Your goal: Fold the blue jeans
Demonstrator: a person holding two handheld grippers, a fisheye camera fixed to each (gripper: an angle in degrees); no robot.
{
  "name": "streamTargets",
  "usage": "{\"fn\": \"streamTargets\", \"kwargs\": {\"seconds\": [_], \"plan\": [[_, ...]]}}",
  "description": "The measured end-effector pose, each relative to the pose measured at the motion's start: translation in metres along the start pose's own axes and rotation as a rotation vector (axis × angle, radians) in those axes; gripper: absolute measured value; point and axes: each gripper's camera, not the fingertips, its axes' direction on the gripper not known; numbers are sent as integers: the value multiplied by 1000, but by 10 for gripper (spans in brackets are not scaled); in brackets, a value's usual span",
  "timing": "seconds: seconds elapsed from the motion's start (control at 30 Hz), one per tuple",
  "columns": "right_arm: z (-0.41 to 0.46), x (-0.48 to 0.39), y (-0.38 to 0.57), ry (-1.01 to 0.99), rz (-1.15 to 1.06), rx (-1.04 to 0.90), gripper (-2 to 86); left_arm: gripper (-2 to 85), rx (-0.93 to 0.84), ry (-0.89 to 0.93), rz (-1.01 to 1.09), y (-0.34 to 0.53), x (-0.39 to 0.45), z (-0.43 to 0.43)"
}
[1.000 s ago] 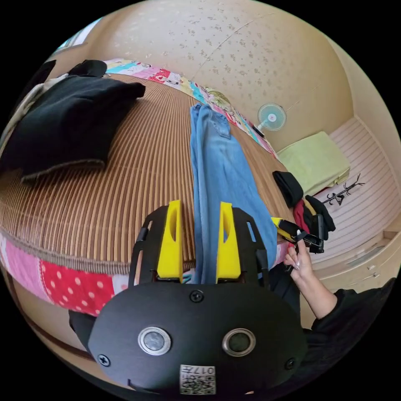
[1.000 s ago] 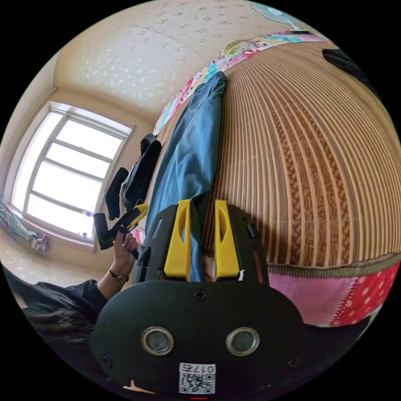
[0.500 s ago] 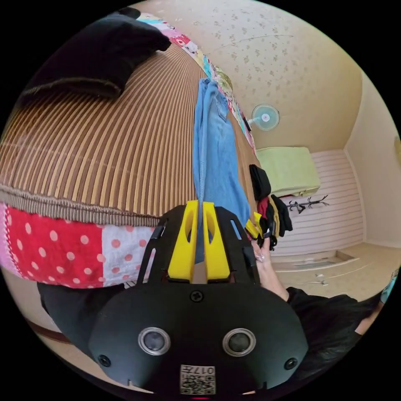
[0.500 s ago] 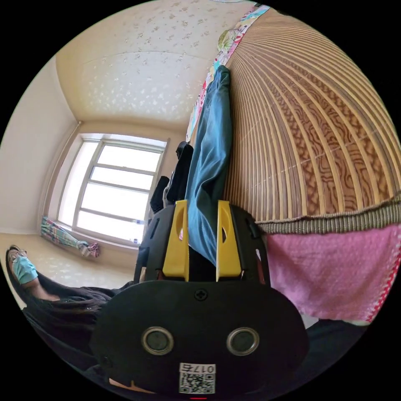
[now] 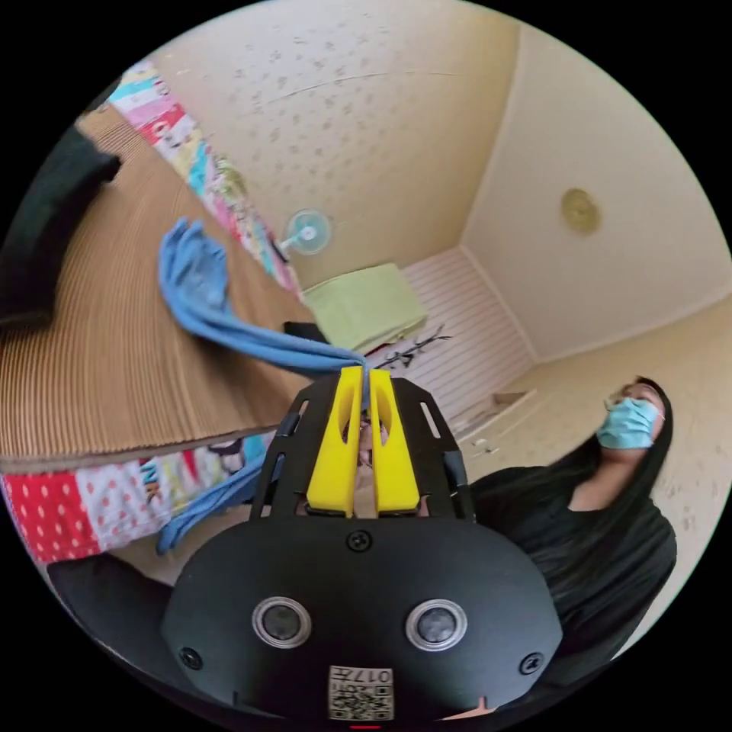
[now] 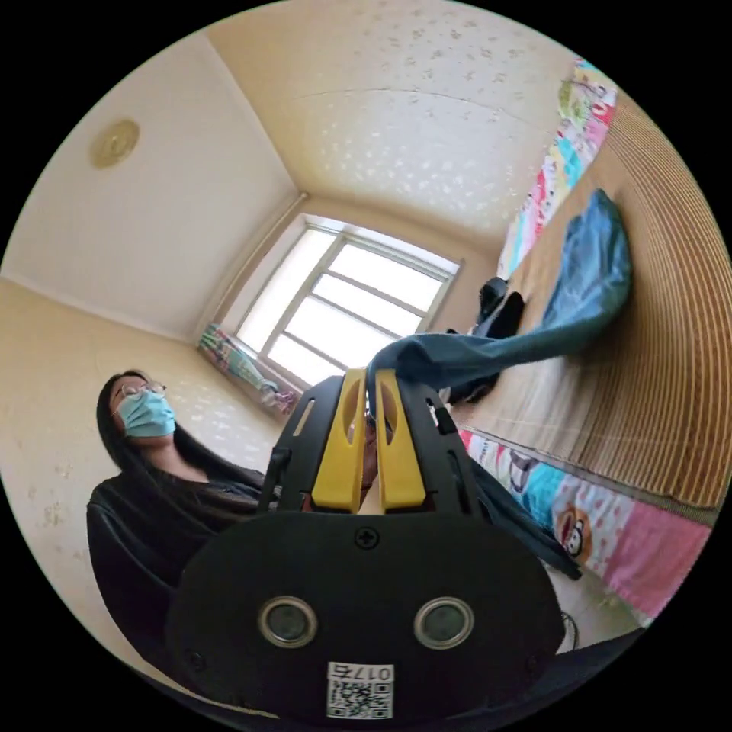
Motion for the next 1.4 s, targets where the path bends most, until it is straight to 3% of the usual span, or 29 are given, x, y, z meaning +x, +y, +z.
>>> {"fn": "streamTargets", "kwargs": {"seconds": [0.23, 0.4, 0.57, 0.73, 0.87, 0.93, 1.07, 1.2, 1.27, 1.33, 1.4], "plan": [[31, -225, -94, -4, -431, -110, 21, -7, 83, 197, 403, -68, 178, -3], [51, -308, -144, 160, -538, -87, 19, -7, 208, 156, 457, -109, 238, -4], [68, -273, -213, 269, -390, -88, 18, -6, 273, -12, 358, -170, 207, 11], [73, -153, -292, 413, -173, -61, 17, -6, 241, -186, 200, -245, 107, 35], [76, -123, -305, 374, -286, -19, 17, -5, 213, -132, 221, -257, 72, 39], [79, -121, -278, 355, -356, -40, 18, -3, 149, -217, 305, -232, 68, 41], [84, -91, -172, 543, -381, -183, 18, 7, 2, -385, 249, -145, 20, 46], [55, 2, -8, 628, -33, -290, 19, 35, -188, -489, -108, -2, -80, 45], [37, 36, 60, 647, 188, -299, 17, 44, -202, -485, -298, 58, -112, 33], [6, 52, 126, 536, 385, -153, 20, 61, -112, -432, -471, 108, -130, 9], [-14, 58, 149, 442, 461, -19, 31, 71, -63, -440, -513, 118, -133, 0]]}}
